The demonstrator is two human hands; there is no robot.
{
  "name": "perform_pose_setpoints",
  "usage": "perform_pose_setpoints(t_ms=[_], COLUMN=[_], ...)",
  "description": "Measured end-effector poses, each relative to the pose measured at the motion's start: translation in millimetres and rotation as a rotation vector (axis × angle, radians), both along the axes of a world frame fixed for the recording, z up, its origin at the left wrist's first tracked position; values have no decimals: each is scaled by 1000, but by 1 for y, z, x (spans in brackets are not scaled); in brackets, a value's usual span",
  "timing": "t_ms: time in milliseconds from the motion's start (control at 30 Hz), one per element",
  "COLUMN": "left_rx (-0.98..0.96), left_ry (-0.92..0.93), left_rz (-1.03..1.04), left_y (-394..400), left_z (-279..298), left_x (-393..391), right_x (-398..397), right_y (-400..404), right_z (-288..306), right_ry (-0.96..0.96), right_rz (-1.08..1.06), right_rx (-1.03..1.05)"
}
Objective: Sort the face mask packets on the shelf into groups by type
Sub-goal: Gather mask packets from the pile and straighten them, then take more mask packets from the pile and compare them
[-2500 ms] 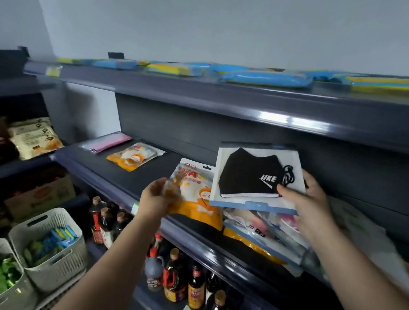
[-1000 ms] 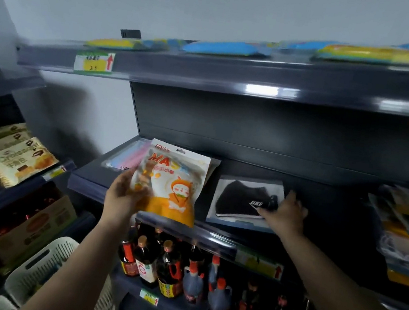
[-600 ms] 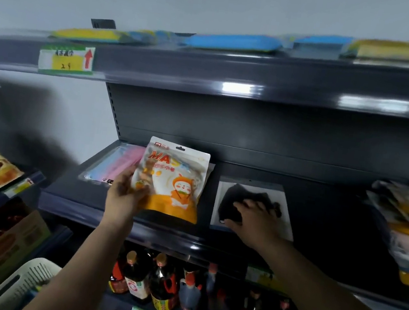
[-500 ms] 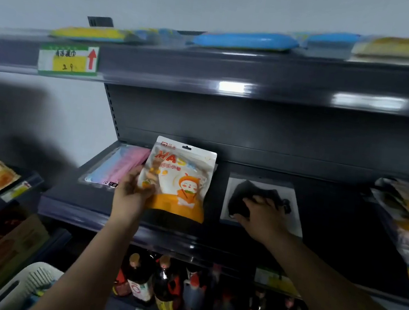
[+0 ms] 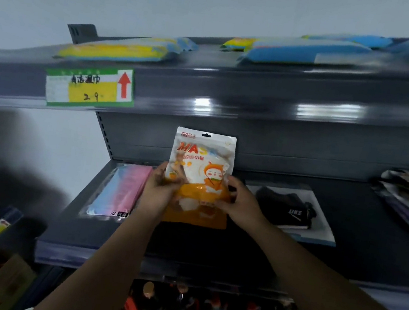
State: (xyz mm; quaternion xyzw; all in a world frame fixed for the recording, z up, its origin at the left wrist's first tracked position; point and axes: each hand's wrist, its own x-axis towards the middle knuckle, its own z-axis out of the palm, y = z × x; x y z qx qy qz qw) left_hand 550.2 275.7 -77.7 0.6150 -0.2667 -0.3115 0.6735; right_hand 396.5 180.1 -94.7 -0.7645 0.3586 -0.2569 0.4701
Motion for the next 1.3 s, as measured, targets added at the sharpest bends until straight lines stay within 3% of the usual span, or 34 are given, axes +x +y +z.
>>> perform_pose_setpoints(t_ms=[133, 233, 300, 467, 600, 967, 1300], left_rx=[168, 351, 439, 538, 630, 532, 460], left_ry=[-241, -517, -598, -845, -1053, -1652, -1697], left_rz=[-113, -127, -170, -317, -263, -268, -374], left_y=[-9, -9, -12, -10, -12, -41, -79], left_z=[-8, -27, -43, -36, -25, 19, 29], left_x=[24, 39, 47, 42, 32, -71, -218], right_x=[15, 21, 25, 27, 18, -67, -219], right_y=[-9, -8, -7, -1, 3, -2, -13], right_z=[-2, -13, -21, -22, -12, 28, 50], right_ry=[97, 282, 410, 508, 586, 933, 1068], right_rz=[-62, -3, 22, -30, -53, -140, -234], right_rx=[-143, -207, -268, -362, -465, -840, -835])
